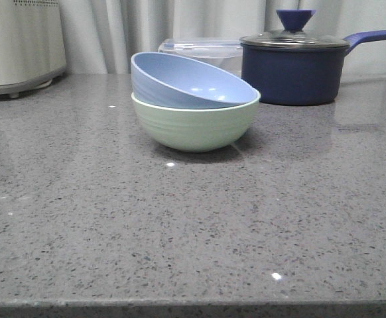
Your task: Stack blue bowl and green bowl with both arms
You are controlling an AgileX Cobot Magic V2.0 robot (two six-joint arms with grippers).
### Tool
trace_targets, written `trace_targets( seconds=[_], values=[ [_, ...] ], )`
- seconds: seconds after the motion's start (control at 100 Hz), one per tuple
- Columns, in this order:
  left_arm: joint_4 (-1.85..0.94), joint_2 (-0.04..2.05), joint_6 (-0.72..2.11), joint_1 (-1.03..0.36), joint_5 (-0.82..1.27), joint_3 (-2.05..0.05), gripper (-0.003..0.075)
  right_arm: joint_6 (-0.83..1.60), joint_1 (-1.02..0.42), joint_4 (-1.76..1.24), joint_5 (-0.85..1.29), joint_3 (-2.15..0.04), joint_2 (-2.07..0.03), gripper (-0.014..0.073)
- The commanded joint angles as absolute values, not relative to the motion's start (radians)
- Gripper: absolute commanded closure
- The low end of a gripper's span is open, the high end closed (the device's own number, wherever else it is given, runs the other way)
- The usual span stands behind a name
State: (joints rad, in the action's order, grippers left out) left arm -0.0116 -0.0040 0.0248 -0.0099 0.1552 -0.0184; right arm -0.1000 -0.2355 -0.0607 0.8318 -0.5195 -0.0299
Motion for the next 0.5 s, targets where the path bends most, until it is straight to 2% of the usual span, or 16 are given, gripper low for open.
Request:
trace_targets(
  seconds=[0.0, 0.49],
  values=[
    [-0.022, -0.039, 0.012, 0.000, 0.045, 0.004, 0.0741, -0.095, -0.232, -0.053, 0.759, -0.540, -0.044, 0.0624],
    [-0.030, -0.039, 0.012, 0.004, 0.070, 0.043, 0.0741, -0.095, -0.232, -0.053, 0.758, -0.540, -0.044, 0.0624]
  ],
)
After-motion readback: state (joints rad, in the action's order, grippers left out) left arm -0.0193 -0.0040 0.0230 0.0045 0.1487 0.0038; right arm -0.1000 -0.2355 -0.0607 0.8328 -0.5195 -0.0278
